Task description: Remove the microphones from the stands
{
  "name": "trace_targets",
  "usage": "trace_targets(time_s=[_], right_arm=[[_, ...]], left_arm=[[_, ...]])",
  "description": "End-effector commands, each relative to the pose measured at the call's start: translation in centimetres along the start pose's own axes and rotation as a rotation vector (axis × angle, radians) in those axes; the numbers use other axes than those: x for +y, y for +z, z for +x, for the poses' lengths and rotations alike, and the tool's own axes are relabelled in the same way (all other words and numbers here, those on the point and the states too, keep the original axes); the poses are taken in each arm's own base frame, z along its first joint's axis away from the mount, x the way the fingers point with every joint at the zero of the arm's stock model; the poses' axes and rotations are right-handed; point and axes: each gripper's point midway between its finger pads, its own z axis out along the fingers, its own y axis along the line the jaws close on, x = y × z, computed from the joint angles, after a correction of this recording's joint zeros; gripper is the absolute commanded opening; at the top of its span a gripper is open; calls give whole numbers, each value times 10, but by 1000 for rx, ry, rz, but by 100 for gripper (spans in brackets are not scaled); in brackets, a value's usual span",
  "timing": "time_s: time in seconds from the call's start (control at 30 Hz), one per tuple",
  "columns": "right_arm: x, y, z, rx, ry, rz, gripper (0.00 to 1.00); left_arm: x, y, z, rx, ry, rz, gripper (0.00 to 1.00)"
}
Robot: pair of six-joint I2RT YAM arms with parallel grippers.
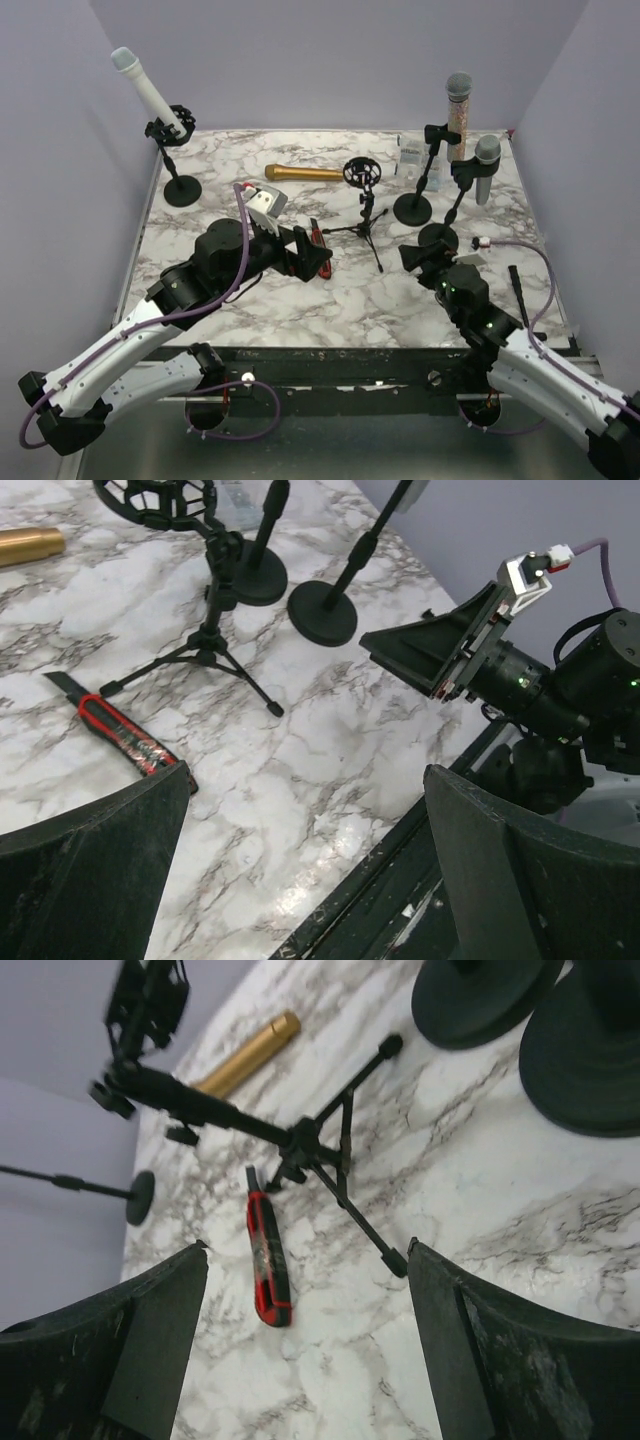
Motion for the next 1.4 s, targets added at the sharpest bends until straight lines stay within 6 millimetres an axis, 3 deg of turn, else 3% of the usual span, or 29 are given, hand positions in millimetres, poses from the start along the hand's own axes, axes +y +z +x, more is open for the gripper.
trace_targets(time_s=[0.0, 0.1, 0.23, 0.37, 0.47, 0.63, 0.77, 1.03, 1.13, 1.23, 1.37], right_arm=[[-30, -22, -47, -172, -93, 179, 81], [-28, -18, -77, -273, -192, 272, 82], [-38, 9, -103, -350, -362, 465, 84], [-43, 39, -128, -443, -425, 475, 84], [-52, 49, -137, -479, -417, 458, 83], [-33, 61, -139, -537, -526, 281, 81], [-44, 70, -143, -580, -567, 318, 79], [-54, 93, -145, -613, -615, 357, 66], [-57, 96, -146, -610, -619, 359, 59], [-60, 99, -144, -600, -627, 361, 37], [-59, 94, -142, -597, -643, 341, 28]], left_arm=[[-23, 3, -10, -33, -44, 116, 99], [-26, 3, -10, -24, -56, 128, 99], [-28, -3, -5, -34, -79, 153, 99], [-24, -13, -6, -47, -78, 132, 99], [-23, -22, -8, -68, -79, 132, 99], [-19, -30, -4, -67, -77, 122, 99], [-17, -32, -1, -63, -73, 113, 99], [-18, -35, -5, -60, -60, 116, 99], [-16, -35, -4, -59, -56, 105, 99], [-15, -35, -4, -59, -52, 102, 99], [-15, -34, -4, -64, -50, 105, 99]])
